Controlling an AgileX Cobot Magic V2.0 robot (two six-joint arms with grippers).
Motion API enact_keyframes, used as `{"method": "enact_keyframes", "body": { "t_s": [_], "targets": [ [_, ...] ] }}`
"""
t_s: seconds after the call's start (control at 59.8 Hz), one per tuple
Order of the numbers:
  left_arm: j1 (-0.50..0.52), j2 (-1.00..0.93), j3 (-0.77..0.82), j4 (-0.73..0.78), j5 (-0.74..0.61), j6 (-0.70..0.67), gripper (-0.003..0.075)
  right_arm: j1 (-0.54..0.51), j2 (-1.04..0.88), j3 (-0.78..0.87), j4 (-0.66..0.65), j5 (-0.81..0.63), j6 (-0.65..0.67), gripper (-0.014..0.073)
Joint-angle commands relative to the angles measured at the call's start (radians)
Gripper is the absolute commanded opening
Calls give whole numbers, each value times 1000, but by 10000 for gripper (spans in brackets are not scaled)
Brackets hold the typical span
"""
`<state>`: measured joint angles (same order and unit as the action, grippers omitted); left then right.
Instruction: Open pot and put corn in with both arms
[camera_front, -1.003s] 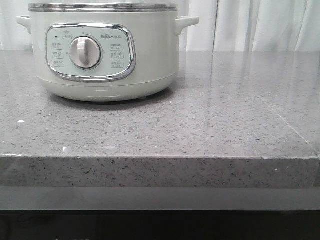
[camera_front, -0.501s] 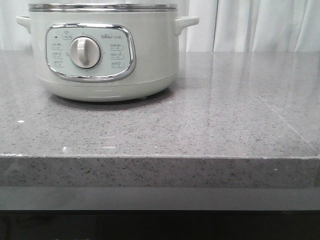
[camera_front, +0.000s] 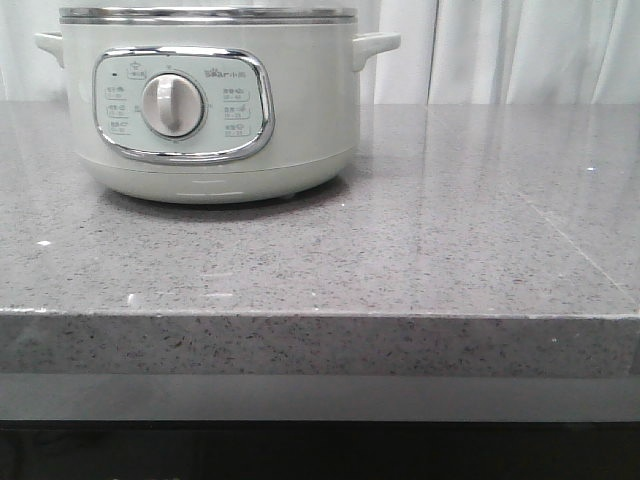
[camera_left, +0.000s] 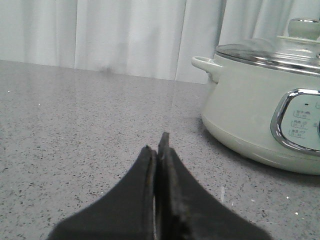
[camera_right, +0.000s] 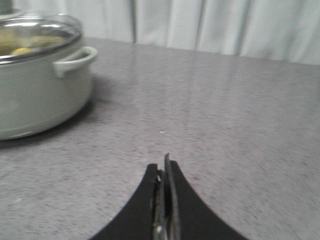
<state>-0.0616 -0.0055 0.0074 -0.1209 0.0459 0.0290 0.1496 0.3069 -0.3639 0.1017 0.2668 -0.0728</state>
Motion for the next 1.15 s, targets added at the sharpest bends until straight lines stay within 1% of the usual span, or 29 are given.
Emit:
{"method": "enact_keyframes", "body": {
  "t_s": [0.0, 0.134, 0.318, 0.368, 1.136],
  "targets": [
    [-6, -14, 12, -8, -83, -5, -20, -44, -106, 102, -5, -176, -7, -68],
    [-6, -14, 12, -8, -83, -5, -20, -64, -236, 267, -5, -246, -6, -68],
    [-6, -14, 12, -8, -83, -5, -20, -64, -339, 382, -4, -267, -6, -68],
    [-6, -14, 12, -8, -83, -5, -20, -64, -340, 380, -4, -244, -6, -68],
    [-6, -14, 12, -8, -83, -5, -20, -64, -338, 380, -4, -249, -6, -68]
  ]
}}
